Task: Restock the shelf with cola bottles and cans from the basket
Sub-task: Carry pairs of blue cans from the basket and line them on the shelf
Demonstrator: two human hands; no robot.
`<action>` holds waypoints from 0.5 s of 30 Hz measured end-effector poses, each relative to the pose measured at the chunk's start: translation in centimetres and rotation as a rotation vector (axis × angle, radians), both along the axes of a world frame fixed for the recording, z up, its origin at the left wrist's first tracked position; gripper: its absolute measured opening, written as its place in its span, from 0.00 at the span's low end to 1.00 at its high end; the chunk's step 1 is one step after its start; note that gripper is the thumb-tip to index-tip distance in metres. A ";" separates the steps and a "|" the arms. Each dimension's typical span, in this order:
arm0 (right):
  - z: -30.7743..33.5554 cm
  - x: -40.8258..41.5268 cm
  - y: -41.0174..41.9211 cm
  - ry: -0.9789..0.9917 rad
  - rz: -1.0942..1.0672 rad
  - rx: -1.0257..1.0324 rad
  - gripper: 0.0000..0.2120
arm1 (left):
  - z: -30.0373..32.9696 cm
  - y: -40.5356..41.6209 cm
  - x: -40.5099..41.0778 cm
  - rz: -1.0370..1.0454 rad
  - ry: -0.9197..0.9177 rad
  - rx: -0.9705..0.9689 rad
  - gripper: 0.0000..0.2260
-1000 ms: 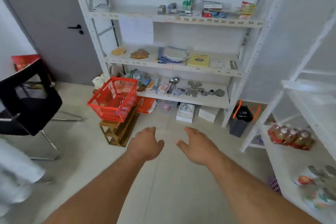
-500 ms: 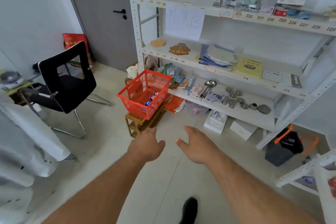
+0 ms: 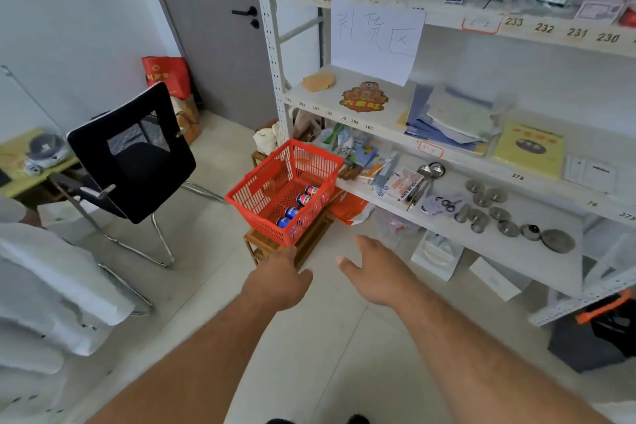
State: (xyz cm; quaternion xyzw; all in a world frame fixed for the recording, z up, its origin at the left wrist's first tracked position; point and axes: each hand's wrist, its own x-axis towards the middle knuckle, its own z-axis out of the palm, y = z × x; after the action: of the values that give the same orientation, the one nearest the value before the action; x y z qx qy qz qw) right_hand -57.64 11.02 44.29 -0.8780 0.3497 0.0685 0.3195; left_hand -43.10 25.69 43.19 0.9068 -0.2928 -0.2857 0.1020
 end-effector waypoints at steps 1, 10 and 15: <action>-0.3 0.7 -0.7 0.003 -0.001 0.008 0.37 | -0.2 -0.7 0.7 0.006 0.006 0.003 0.25; -2.4 9.3 -6.2 0.082 0.011 0.016 0.36 | -3.2 -5.7 9.1 0.021 0.080 -0.066 0.25; -2.7 17.4 -8.8 0.142 0.061 -0.001 0.35 | -5.9 -7.5 17.6 0.105 0.150 -0.166 0.13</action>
State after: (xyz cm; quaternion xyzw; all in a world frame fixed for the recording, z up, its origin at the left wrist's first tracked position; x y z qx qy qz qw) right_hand -40.21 2.21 41.63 -0.8814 0.3445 0.1403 0.2913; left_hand -25.54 18.15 37.26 0.8853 -0.2592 -0.3218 0.2134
